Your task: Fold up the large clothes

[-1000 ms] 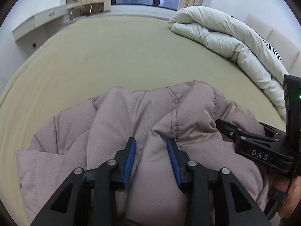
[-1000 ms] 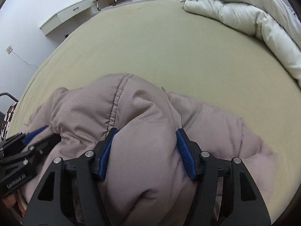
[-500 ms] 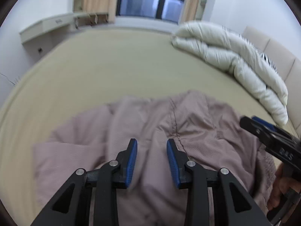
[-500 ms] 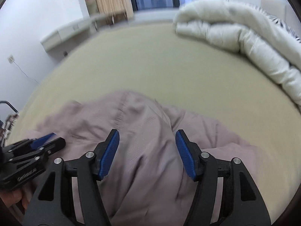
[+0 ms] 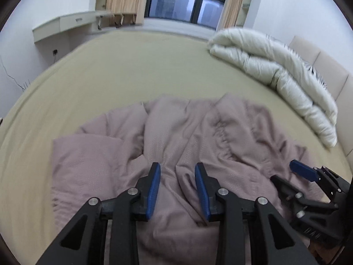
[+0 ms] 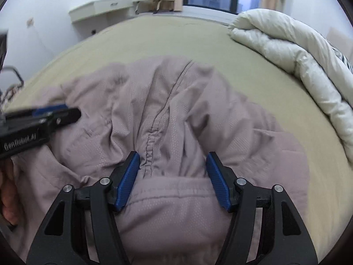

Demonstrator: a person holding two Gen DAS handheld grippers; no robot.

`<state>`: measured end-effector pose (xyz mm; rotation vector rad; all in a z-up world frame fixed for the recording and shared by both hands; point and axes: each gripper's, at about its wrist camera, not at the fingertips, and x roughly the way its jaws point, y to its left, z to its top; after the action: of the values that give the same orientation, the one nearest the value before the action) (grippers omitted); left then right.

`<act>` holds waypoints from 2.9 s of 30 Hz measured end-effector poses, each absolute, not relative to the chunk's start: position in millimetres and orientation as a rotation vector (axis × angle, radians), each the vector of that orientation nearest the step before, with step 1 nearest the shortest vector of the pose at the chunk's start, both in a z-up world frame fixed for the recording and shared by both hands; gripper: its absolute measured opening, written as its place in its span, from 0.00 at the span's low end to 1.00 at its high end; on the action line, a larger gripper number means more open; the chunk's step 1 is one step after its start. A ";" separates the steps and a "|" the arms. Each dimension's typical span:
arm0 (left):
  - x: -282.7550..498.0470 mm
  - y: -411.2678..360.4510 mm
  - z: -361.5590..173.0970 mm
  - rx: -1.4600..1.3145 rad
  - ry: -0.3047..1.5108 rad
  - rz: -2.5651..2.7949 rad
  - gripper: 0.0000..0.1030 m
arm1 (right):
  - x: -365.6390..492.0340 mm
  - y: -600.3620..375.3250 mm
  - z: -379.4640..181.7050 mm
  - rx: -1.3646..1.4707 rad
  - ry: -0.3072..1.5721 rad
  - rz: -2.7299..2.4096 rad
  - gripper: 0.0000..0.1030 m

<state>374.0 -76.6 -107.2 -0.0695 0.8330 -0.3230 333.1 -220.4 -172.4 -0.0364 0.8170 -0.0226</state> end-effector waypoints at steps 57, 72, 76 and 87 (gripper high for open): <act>-5.2 151.2 -148.2 -0.076 1.187 -0.209 0.89 | -187.5 -367.8 -240.1 0.619 1.122 -0.051 0.77; -5.2 151.4 -182.9 -0.192 1.341 -0.329 0.78 | -164.4 -357.5 -239.1 0.570 1.258 0.109 0.57; -9.8 147.7 -187.2 -0.219 1.379 -0.372 0.59 | -161.6 -353.6 -238.9 0.579 1.277 0.122 0.54; -15.9 152.0 -178.0 -0.277 1.384 -0.420 0.15 | -170.2 -350.5 -241.7 0.661 1.249 0.134 0.32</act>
<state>-15.9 152.0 -178.0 -0.2775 1.3840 -0.4201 -170.2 -350.5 -241.7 0.6609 1.2490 0.1341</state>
